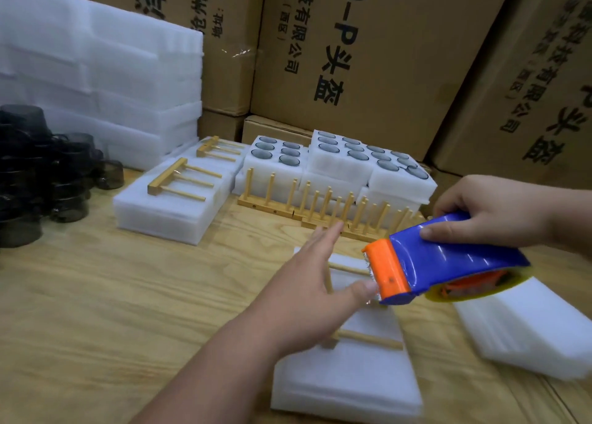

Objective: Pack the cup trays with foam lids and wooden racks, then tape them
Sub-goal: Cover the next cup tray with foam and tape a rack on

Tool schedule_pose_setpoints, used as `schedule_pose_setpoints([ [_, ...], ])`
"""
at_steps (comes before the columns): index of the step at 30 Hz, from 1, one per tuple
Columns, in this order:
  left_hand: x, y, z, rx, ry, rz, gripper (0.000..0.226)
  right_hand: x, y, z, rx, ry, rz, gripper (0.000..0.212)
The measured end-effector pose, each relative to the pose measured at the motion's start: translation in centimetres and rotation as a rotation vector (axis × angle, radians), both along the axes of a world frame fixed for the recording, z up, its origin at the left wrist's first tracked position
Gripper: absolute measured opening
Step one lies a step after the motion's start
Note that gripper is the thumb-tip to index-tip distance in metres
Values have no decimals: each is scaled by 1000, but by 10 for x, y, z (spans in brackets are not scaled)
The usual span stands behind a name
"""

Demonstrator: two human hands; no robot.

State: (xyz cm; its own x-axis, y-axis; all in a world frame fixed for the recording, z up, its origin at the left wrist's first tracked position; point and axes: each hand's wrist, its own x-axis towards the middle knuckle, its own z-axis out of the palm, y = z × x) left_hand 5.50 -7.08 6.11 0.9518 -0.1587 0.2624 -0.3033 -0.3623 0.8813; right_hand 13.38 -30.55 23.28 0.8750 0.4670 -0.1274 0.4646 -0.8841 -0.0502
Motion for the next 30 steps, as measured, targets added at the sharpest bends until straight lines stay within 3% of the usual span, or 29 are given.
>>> schedule_pose_setpoints([
  [8, 29, -47, 6, 391, -17, -95, 130, 10, -26, -32, 41, 94, -15, 50],
  [11, 33, -52, -8, 553, -89, -19, 125, 11, -31, -51, 5, 129, -12, 39],
  [14, 35, -56, -13, 624, -197, 39, 101, 11, -38, -69, 7, 141, -22, 30],
  [18, 34, -60, -13, 661, -185, 63, 90, 3, -55, -88, 133, 155, -45, 48],
  [21, 35, -59, -12, 703, -167, 64, 92, -9, -68, -102, 197, 227, -8, 89],
  [23, 35, -59, -11, 712, -151, 58, 94, -14, -72, -111, 63, 148, 58, 113],
  [26, 35, -58, -11, 718, -143, 40, 99, -15, -74, -117, -68, -16, 150, 105],
  [30, 34, -58, -14, 738, -111, -15, 120, -19, -75, -97, -115, -95, 211, 91],
])
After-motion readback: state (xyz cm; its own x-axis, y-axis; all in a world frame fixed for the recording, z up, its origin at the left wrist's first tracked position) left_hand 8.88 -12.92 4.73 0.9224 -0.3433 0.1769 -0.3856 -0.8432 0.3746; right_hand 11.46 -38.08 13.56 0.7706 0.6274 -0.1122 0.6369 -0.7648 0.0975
